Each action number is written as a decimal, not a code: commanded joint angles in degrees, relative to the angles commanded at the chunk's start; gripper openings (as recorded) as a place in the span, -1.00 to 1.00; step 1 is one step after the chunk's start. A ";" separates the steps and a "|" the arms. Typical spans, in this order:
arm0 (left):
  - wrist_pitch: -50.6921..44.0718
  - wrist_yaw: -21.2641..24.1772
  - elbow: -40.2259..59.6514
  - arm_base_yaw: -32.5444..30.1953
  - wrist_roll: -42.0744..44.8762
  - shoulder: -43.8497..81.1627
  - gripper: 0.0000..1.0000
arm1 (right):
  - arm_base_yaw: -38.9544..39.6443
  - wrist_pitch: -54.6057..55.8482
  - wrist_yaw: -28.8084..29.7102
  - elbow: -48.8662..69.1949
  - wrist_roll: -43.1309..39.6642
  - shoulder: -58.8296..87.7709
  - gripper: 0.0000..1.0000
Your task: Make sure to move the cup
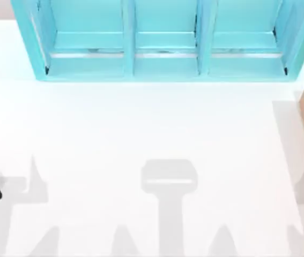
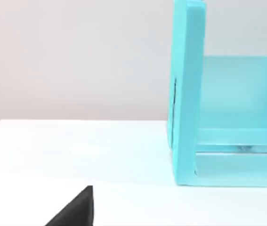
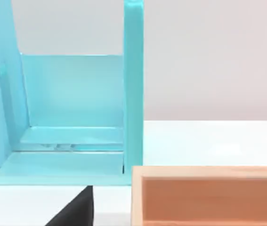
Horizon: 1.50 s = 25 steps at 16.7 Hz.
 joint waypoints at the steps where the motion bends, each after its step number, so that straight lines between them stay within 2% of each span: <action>1: 0.00 0.00 0.00 0.00 0.00 0.00 1.00 | 0.00 0.00 0.00 0.00 0.00 0.00 1.00; 4: -1.72 0.03 1.84 0.13 0.10 1.82 1.00 | 0.00 0.00 0.00 0.00 0.00 0.00 1.00; 8: -11.06 0.12 12.54 1.02 0.79 12.72 1.00 | 0.00 0.00 0.00 0.00 0.00 0.00 1.00; 18: -49.88 -0.32 54.92 4.48 5.22 67.31 1.00 | 0.00 0.00 0.00 0.00 0.00 0.00 1.00; 25: -69.62 -0.20 76.98 6.10 7.28 93.78 1.00 | 0.00 0.00 0.00 0.00 0.00 0.00 1.00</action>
